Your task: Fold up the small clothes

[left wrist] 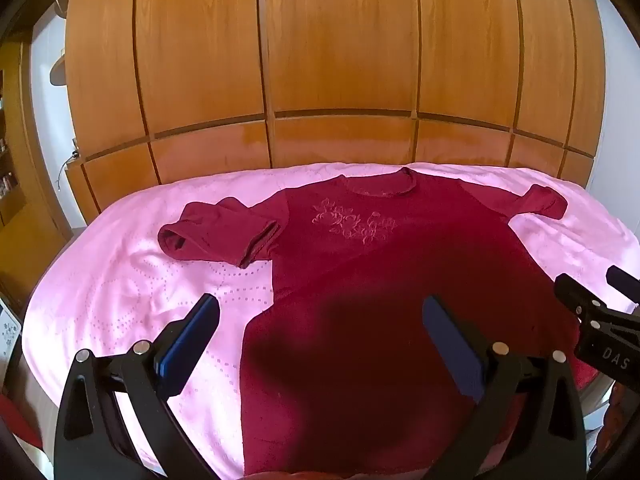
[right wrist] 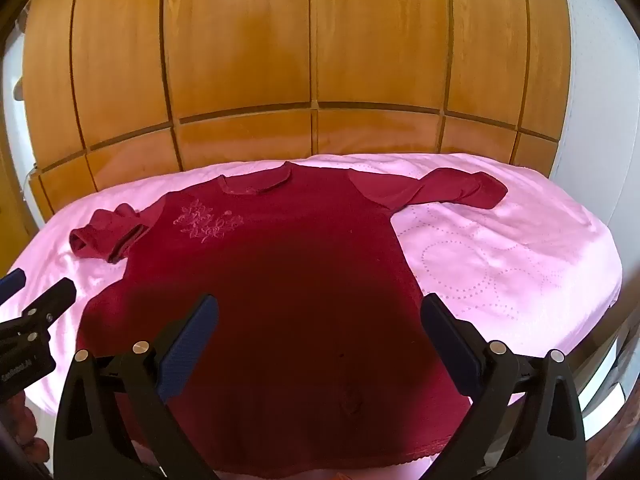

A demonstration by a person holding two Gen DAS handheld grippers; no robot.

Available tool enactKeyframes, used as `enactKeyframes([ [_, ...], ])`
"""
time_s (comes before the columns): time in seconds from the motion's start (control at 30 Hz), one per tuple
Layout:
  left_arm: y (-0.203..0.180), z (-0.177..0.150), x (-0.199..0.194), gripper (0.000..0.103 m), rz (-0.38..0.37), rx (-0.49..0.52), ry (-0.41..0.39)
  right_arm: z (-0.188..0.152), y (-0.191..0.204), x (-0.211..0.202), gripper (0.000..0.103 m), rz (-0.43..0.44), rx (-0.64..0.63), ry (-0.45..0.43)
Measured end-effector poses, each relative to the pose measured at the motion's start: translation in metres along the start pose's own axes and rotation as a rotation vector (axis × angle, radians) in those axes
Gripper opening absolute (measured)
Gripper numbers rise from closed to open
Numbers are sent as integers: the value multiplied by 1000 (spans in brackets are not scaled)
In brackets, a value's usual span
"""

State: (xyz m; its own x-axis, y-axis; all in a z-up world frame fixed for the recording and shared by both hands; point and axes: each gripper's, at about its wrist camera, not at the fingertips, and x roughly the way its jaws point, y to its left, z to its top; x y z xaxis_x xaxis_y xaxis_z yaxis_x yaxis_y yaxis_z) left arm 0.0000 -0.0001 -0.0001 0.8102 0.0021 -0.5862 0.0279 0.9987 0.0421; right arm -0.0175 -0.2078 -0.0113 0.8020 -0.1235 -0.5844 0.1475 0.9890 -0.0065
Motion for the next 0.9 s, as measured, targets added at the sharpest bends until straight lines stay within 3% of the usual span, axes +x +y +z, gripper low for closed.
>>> enactKeyframes([
  [0.9,4,-13,9,101,-9,-9,30,-6,0,3,100,3,0,12],
])
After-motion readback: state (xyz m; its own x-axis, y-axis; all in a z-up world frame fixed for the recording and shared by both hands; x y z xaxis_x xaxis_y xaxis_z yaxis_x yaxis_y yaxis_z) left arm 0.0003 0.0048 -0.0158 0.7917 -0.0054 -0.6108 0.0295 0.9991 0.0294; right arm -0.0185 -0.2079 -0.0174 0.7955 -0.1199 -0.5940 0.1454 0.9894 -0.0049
